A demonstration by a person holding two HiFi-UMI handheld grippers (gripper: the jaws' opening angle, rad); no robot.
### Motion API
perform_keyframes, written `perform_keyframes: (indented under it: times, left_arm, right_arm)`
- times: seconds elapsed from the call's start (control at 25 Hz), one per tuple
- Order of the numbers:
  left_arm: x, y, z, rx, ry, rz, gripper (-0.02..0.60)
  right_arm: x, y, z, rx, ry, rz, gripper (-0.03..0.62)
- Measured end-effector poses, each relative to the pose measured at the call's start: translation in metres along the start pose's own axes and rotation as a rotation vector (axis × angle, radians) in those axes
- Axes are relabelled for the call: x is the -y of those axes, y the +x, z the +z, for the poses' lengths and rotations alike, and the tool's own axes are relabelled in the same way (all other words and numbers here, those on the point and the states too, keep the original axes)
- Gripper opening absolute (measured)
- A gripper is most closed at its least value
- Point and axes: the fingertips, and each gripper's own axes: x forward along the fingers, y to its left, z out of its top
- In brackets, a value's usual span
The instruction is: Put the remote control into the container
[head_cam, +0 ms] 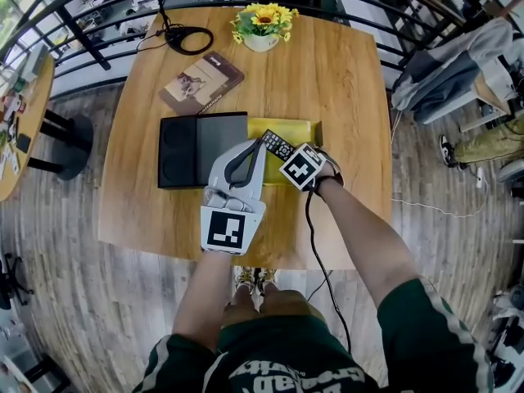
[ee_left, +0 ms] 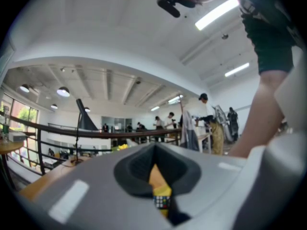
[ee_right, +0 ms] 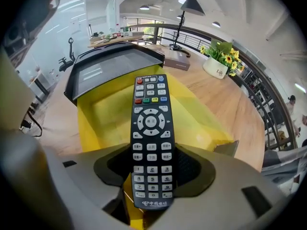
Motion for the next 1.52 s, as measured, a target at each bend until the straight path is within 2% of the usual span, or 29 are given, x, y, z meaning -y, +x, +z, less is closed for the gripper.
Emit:
perform_keyframes:
  times: [0.36,0.64,1.52]
  left_arm:
    - [-0.005,-0.006,0.001,0.001,0.007,0.030,-0.005]
    - [-0.010,-0.009,-0.005,-0.007,-0.006,0.043,-0.005]
    - [-0.015,-0.009,-0.010,0.000,-0.020,0.052,-0.005]
  right_arm:
    - [0.001,0.002,-0.004,-0.086,0.092,0.089,0.250]
    - [0.001,0.006,-0.007,-0.113,0.131,0.118,0.250]
    - [0.001,0.009,-0.007,-0.124,0.161,0.131,0.252]
